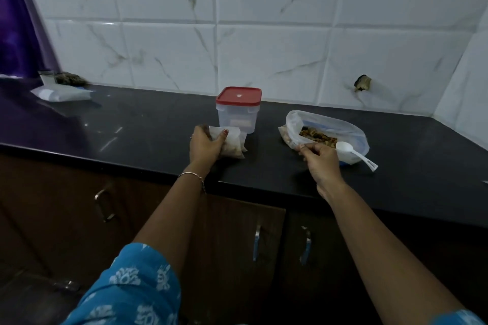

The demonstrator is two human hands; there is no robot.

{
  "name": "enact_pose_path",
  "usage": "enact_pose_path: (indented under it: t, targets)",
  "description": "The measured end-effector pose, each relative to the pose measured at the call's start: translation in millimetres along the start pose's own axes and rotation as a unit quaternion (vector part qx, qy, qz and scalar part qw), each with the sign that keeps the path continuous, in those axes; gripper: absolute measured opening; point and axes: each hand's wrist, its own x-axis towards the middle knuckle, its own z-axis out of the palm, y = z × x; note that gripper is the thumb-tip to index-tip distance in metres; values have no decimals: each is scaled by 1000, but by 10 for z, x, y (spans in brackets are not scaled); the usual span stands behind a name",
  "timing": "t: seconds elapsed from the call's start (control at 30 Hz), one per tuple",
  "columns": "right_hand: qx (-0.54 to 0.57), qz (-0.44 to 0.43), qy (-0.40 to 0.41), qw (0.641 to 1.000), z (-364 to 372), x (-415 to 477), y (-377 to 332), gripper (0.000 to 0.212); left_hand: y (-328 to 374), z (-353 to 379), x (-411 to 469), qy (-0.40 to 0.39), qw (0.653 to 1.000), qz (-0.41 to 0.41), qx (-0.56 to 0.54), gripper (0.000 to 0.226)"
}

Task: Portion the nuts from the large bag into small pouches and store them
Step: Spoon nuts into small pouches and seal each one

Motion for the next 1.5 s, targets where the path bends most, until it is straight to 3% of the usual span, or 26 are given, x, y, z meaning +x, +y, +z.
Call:
enact_pose_path:
  t: [0.13,0.27,0.37,0.47,0.6,0.77,1.03,1.27,1.5]
  targets:
    - [50,0,43,998,-13,11,-20,8,73,15,-138,50,991,34,121,98]
    - [102,-10,91,991,-109,-68,-55,12,221,96,-326,72,982,99,143,100]
    - [79,-36,96,992,-278,-142,-85,13,383,280,-483,53,976,174,118,93]
    - [0,-78,121,990,-601,-136,-96,11,612,628,-716,0,973,215,87,64]
    - [-115,-74,157,978,-1258,-98,-32,14,865,1220,-1077,-132,961,241,27,21]
    - [-320,-60,191,926,-2170,-185,136,28,1051,1939,-1620,-262,930,259,-14,11]
    - [-438,4,248,864,-3235,-319,306,34,1264,2768,-2037,-367,898,241,-31,12]
    - [-475,27,211,854,-3709,-67,366,35,1305,3210,-1993,-432,852,292,36,32]
    - [-583,67,106,803,-3924,106,346,40,1238,3281,-1911,-435,856,278,26,29]
